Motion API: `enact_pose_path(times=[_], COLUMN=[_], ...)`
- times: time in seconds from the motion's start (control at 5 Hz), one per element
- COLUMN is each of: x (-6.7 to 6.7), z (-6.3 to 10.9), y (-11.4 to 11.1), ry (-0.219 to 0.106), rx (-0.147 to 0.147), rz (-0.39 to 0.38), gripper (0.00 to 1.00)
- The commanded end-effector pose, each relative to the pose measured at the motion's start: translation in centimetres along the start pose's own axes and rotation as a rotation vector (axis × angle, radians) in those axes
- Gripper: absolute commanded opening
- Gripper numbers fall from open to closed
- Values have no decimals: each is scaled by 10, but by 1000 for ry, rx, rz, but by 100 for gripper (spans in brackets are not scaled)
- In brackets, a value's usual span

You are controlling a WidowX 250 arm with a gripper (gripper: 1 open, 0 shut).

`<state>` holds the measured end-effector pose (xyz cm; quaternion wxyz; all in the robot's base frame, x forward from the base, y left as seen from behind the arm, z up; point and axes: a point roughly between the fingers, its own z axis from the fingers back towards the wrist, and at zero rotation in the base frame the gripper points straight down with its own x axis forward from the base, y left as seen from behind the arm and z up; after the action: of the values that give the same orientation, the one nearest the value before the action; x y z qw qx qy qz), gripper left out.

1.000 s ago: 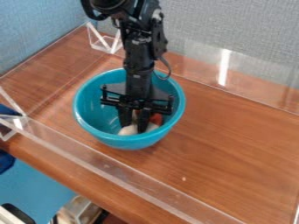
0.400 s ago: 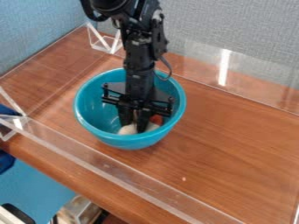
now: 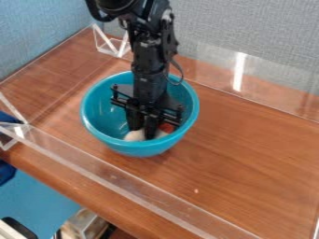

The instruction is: Remove the mushroom from inside the blue bowl and put it on the table

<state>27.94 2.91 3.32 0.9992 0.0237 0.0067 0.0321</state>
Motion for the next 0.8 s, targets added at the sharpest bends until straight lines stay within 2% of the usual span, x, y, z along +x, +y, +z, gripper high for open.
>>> enact_pose_path(times=[0.0,0.6], x=[3,5], z=[-8,-8], y=[1,-12], ry=[7,-7], rx=[2,6], rz=[-25,-74], gripper=[0,0])
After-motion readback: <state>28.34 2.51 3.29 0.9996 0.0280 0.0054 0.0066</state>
